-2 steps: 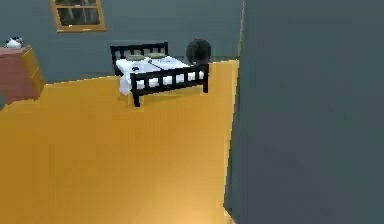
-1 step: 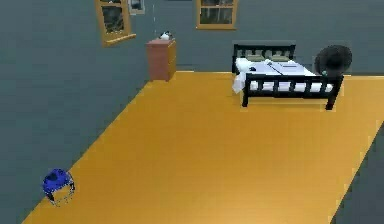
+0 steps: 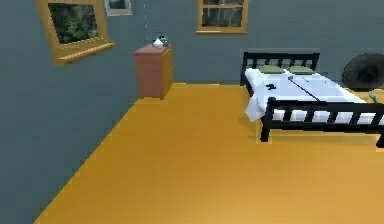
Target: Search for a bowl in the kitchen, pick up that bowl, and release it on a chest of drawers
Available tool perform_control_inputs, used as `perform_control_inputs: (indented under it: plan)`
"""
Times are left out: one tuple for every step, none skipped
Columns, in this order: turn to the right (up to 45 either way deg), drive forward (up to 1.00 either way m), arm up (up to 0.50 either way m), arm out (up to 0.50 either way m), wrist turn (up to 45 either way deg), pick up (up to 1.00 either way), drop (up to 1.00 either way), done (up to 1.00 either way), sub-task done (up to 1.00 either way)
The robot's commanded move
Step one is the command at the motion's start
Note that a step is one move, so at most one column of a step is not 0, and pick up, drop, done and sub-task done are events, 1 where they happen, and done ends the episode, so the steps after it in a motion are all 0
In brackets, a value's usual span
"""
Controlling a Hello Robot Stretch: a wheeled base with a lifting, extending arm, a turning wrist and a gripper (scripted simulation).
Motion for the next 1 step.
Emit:
perform_control_inputs:
  plan:
    - [0.0,1.0,0.0,0.0,0.0,0.0,0.0,0.0,0.0]
